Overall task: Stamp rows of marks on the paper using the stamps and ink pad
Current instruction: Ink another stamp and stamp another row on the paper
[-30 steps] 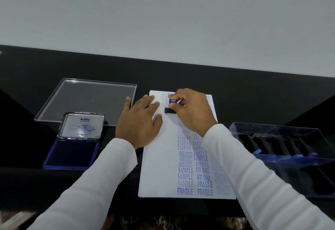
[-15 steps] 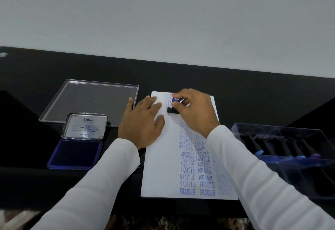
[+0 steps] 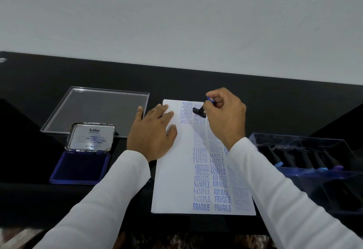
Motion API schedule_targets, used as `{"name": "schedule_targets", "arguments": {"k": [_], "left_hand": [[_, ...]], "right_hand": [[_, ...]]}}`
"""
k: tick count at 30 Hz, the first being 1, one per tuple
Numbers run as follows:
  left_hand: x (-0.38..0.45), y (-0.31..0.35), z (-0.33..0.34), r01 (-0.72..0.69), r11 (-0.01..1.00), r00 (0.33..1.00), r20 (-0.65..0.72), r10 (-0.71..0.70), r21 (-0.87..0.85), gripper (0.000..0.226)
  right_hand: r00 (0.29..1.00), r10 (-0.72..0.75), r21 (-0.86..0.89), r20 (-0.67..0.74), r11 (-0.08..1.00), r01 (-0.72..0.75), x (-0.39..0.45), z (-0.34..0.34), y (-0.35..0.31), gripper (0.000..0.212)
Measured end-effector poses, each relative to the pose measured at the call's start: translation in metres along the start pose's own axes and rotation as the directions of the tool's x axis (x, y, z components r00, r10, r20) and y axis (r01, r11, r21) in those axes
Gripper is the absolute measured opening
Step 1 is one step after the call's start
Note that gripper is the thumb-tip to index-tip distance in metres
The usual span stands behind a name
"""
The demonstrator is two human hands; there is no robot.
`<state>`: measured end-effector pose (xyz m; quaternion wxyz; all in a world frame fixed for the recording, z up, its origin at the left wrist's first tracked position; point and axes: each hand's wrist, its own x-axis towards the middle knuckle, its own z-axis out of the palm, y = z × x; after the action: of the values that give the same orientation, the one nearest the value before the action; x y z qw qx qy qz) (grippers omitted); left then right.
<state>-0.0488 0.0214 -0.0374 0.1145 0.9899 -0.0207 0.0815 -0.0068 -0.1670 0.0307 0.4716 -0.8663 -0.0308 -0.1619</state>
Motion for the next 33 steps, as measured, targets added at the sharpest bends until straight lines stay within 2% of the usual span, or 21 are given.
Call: {"name": "schedule_targets", "arguments": {"k": [8, 33], "left_hand": [[0.0006, 0.0004, -0.0004, -0.001, 1.0, 1.0, -0.001, 0.001, -0.01, 0.063], [-0.0009, 0.0012, -0.0013, 0.002, 1.0, 1.0, -0.002, -0.002, -0.026, 0.063]], "right_hand": [[1.0, 0.001, -0.042, 0.005, 0.999, -0.001, 0.0012, -0.0003, 0.005, 0.018], [1.0, 0.014, -0.049, 0.006, 0.999, -0.014, 0.0001, -0.001, 0.0081, 0.014]]}}
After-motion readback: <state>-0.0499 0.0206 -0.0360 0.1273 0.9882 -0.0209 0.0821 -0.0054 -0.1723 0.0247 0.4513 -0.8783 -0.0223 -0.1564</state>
